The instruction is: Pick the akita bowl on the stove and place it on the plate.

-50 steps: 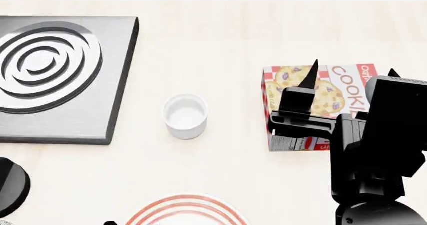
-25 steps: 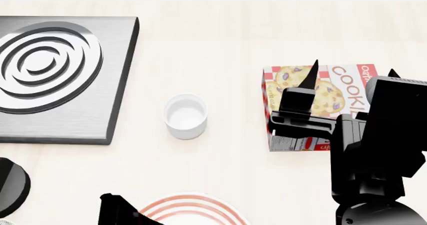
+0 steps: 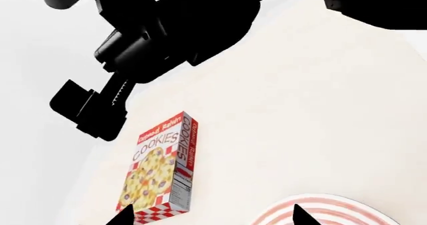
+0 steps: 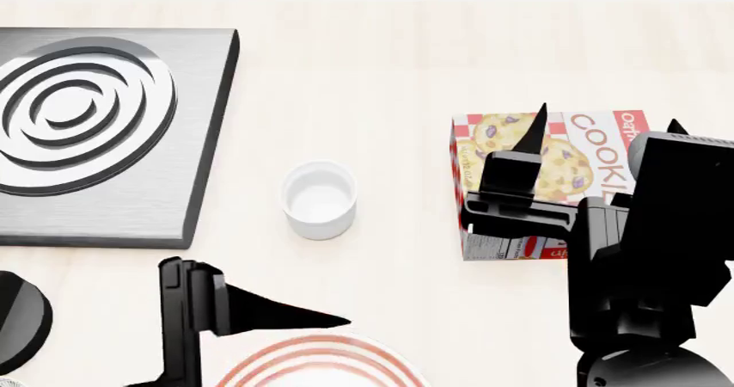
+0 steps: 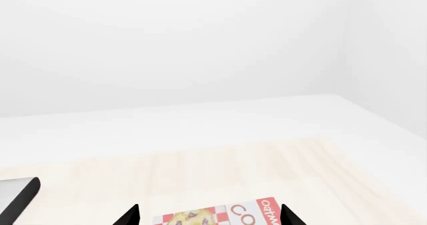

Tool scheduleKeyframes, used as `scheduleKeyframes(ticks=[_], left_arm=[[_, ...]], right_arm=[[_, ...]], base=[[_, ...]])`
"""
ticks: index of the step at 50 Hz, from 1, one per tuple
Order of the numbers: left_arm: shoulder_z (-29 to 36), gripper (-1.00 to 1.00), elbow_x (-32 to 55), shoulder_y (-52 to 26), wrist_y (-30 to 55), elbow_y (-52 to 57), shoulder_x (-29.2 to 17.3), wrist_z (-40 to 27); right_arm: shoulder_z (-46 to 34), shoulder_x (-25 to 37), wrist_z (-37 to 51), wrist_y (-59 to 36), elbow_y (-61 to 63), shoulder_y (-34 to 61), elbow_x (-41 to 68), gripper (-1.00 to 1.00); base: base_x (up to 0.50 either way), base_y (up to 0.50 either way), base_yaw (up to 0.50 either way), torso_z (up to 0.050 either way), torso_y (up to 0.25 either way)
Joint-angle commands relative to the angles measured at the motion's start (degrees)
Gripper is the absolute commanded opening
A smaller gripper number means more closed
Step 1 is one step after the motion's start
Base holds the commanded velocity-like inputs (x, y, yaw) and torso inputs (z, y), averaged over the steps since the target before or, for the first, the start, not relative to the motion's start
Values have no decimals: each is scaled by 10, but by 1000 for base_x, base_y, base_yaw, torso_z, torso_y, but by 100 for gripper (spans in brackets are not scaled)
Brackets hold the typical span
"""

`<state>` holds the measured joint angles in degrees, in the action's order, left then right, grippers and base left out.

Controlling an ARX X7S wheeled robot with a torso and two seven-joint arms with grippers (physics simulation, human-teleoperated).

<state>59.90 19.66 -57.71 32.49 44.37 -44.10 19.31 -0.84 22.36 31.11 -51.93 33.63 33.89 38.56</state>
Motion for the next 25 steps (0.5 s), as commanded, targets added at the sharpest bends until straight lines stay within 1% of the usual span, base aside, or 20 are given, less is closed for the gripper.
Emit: scheduleKeyframes(ticks=[1, 13, 16, 25], left_arm=[[-92, 100, 84, 2, 48, 27, 29, -45], [-175, 100, 172, 6, 70, 8, 47, -103], [-182, 100, 176, 9, 67, 3, 46, -106], [-233, 100, 223, 2, 76, -29, 56, -138]], right_arm=[[8, -8, -9, 3, -2, -1, -9, 100], [8, -5, -8, 3, -2, -1, -6, 100], [7, -5, -8, 5, -3, -1, -6, 100], [6, -5, -7, 6, -5, 0, -5, 100]], base=[[0, 0, 0, 0, 0], [0, 0, 0, 0, 0], [0, 0, 0, 0, 0], [0, 0, 0, 0, 0]])
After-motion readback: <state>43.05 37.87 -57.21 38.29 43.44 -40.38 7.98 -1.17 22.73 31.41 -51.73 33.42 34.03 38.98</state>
